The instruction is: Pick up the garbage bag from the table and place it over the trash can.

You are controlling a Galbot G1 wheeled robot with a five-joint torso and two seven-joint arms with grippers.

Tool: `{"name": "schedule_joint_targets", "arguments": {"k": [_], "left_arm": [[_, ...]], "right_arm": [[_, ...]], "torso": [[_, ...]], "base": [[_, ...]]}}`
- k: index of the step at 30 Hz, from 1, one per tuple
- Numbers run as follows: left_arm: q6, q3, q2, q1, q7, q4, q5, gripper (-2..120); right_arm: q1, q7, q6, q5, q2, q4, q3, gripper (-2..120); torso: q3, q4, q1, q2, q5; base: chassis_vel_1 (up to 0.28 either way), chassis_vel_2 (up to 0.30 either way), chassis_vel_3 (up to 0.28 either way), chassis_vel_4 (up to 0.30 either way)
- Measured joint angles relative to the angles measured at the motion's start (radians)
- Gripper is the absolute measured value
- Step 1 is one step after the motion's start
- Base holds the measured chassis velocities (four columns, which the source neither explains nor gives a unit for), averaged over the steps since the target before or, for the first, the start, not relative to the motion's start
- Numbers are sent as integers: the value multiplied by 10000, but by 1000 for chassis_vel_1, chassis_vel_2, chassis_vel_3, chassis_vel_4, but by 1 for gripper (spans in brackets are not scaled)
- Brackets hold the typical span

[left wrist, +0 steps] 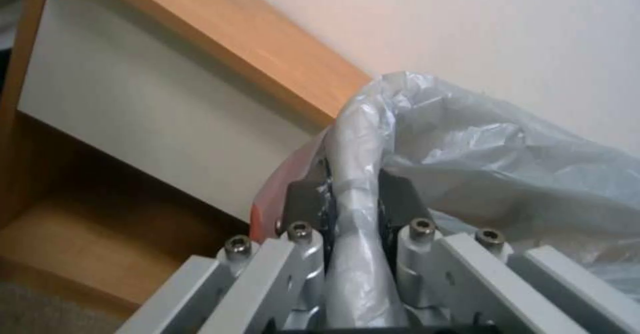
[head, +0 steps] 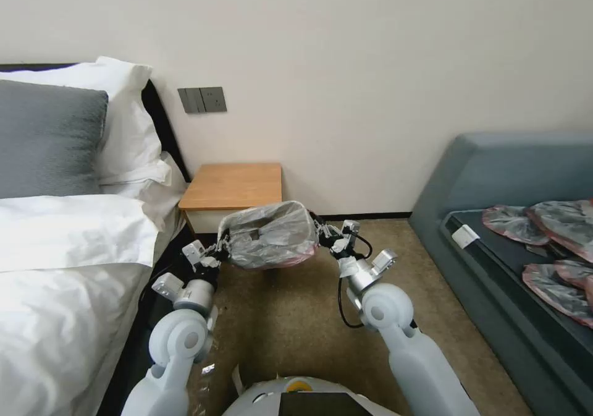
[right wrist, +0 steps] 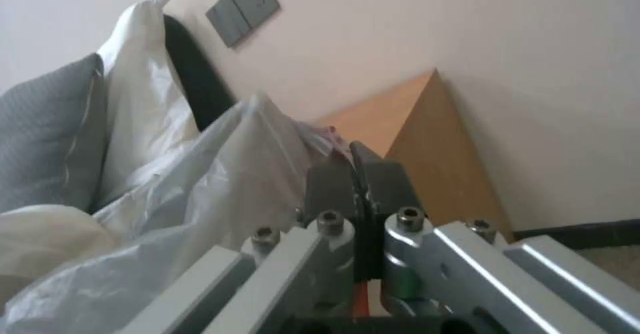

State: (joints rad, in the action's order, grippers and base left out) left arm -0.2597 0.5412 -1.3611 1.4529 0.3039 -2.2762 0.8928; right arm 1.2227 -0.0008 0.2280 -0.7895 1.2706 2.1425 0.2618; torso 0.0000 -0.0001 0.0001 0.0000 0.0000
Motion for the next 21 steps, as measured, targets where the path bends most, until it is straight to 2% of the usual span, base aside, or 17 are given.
{"name": "schedule_joint_targets", "arguments": {"k": [21], "left_arm": [[-352, 322, 87, -86, 129, -383, 935, 7]], "right_arm": [[-279, -939, -807, 1129, 254, -1296, 36, 0]], "torso": [[0, 1, -1, 0, 0]], "base": [[0, 0, 0, 0]]}}
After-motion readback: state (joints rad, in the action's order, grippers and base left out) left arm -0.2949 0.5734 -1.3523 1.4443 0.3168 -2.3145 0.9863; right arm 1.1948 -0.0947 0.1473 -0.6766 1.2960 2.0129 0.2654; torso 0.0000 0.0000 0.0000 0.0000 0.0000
